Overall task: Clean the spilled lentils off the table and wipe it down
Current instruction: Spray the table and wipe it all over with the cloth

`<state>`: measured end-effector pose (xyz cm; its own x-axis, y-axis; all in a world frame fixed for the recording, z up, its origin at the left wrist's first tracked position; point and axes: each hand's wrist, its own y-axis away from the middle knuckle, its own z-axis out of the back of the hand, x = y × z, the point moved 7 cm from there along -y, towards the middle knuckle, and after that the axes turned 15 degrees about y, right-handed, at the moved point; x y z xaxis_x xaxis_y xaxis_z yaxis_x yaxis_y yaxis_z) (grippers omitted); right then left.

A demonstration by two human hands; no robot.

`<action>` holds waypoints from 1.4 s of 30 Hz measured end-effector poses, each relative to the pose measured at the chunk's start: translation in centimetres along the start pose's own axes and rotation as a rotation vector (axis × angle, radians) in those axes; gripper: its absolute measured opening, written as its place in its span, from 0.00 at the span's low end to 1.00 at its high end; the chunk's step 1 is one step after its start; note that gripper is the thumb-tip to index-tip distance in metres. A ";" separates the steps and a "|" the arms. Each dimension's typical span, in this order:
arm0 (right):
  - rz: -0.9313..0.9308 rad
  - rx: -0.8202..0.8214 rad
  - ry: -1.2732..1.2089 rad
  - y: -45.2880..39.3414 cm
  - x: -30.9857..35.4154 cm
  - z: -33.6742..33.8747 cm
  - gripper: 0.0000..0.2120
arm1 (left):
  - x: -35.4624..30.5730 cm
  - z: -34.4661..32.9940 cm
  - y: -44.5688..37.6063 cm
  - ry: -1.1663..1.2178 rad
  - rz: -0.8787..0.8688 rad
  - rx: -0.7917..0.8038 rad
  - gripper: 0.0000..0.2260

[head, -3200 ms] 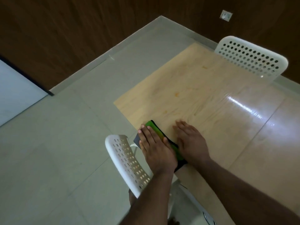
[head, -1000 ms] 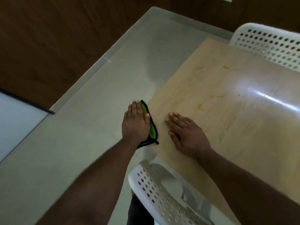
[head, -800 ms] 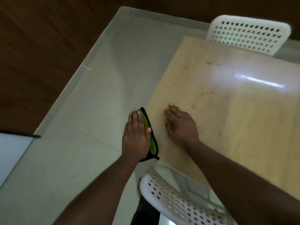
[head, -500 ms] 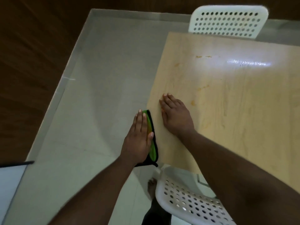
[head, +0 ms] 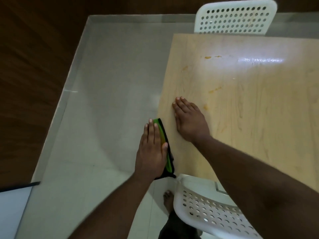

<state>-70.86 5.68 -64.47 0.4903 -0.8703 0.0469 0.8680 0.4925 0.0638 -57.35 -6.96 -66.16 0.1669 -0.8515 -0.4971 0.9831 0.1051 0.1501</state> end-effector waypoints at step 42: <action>-0.306 -0.073 -0.039 -18.7 -11.4 1.3 0.27 | -6.2 3.3 -40.8 -0.071 -0.153 -0.010 0.31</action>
<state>-92.73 6.41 -64.93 0.2036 -0.9762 0.0744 0.9787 0.2049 0.0094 -98.79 -7.63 -66.40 0.0098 -0.8919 -0.4522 0.9974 -0.0238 0.0686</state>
